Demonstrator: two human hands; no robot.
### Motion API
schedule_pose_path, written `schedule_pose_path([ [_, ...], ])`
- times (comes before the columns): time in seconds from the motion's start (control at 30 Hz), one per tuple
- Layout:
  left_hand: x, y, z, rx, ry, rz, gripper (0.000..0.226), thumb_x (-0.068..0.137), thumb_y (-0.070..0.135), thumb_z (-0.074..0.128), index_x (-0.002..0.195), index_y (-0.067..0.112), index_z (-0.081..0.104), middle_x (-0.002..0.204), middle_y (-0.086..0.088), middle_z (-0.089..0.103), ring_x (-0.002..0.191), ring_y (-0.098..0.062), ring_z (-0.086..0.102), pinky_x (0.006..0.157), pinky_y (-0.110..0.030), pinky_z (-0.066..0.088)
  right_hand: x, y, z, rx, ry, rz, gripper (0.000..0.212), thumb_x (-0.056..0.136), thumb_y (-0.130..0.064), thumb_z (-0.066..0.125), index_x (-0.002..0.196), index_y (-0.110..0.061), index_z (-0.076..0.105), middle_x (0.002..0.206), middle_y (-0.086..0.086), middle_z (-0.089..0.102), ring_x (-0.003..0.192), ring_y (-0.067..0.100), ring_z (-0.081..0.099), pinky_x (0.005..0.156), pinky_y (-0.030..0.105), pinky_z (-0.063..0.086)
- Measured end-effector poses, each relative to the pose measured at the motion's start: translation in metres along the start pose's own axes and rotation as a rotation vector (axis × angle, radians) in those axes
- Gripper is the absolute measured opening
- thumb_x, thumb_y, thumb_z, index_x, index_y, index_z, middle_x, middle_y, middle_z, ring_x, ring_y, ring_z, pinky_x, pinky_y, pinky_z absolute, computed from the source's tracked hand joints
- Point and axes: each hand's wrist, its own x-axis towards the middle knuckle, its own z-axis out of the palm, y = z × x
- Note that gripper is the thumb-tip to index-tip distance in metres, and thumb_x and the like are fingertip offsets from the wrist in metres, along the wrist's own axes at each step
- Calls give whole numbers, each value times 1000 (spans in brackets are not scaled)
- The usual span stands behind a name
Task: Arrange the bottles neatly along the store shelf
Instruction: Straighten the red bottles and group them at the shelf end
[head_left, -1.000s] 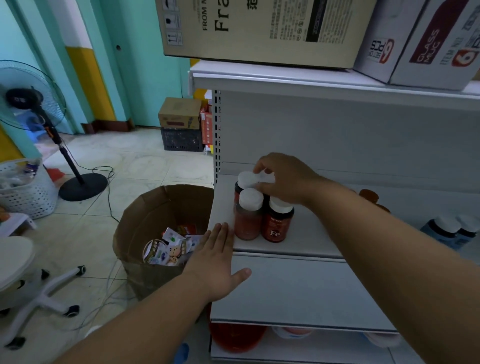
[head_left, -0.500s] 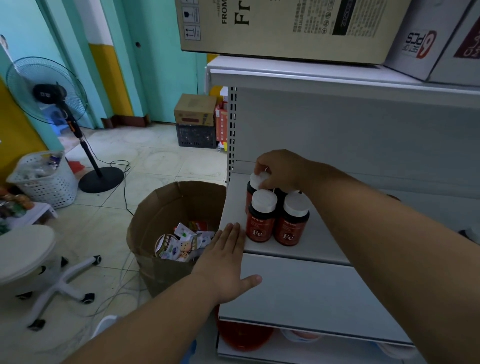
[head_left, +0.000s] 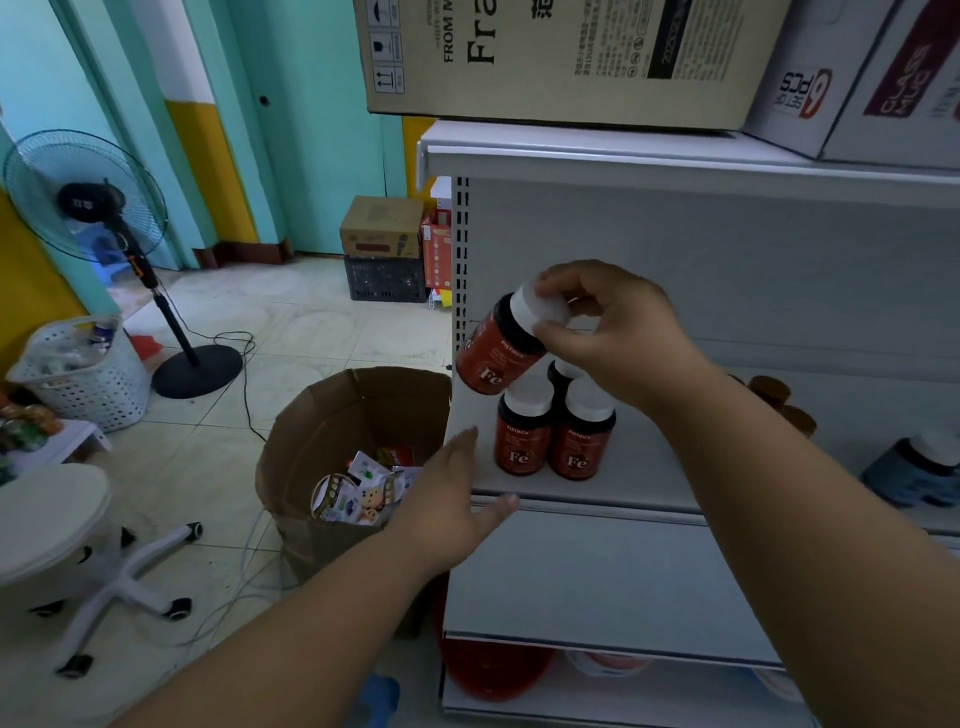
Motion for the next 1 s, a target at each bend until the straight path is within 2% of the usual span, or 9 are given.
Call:
schedule_pose_path([
  [0.07,-11,4,-9,-280,207,-21,87,87,54,65,155,36,15,157,8,33,142,-11,33,112,-41,39,-16,-9,-2,66,6,-10,29,81,-18,74,108,-22,68,112,-13,65,99,2,62,89,20,51],
  [0.17,-34,21,-25,-538,365,14,81,88,37,70,152,38,20,148,14,41,131,4,41,103,-20,37,-37,-15,-7,139,-79,18,24,81,-14,74,104,-20,69,105,-11,69,96,3,65,87,22,53],
  [0.23,-50,30,-30,-625,317,45,75,86,30,73,145,44,29,142,20,47,127,6,46,103,-23,39,-49,-15,-8,265,-169,67,21,82,-9,73,101,-18,69,105,-6,71,98,10,67,87,28,54],
  [0.33,-69,37,-23,-698,196,32,65,73,40,79,130,43,48,126,18,60,118,-4,58,102,-37,49,-62,-11,-8,454,-237,159,17,83,-1,69,98,-10,69,105,1,73,97,18,69,84,31,56],
  [0.4,-76,40,-18,-770,120,-34,68,64,47,81,124,45,49,122,14,62,114,-7,61,99,-39,53,-68,-8,-7,530,-250,201,14,84,0,67,97,-5,68,104,3,73,97,20,69,79,28,56],
  [0.5,-82,46,-17,-887,16,-80,72,65,38,89,123,41,46,121,8,64,112,-9,64,98,-38,53,-71,-3,-4,626,-225,252,13,84,0,66,96,-4,66,104,6,73,99,24,69,80,30,55],
  [0.63,-88,57,-22,-935,40,-81,65,63,32,80,119,36,47,120,8,63,108,-2,64,87,-24,55,-73,-1,0,688,-177,317,20,86,-5,64,106,-2,62,106,9,72,99,28,68,84,39,55],
  [0.8,-92,63,-22,-956,97,-62,70,61,45,90,117,36,47,116,10,62,105,-1,65,84,-23,55,-79,-3,5,761,-237,406,22,88,-26,62,105,-12,64,96,8,69,85,21,64,63,27,51],
  [1.0,-91,65,-22,-998,47,-75,78,55,50,87,119,38,45,122,5,61,109,-6,65,86,-24,56,-80,-7,13,716,-97,468,16,90,-25,62,101,-13,63,94,4,71,88,24,68,72,38,55],
])
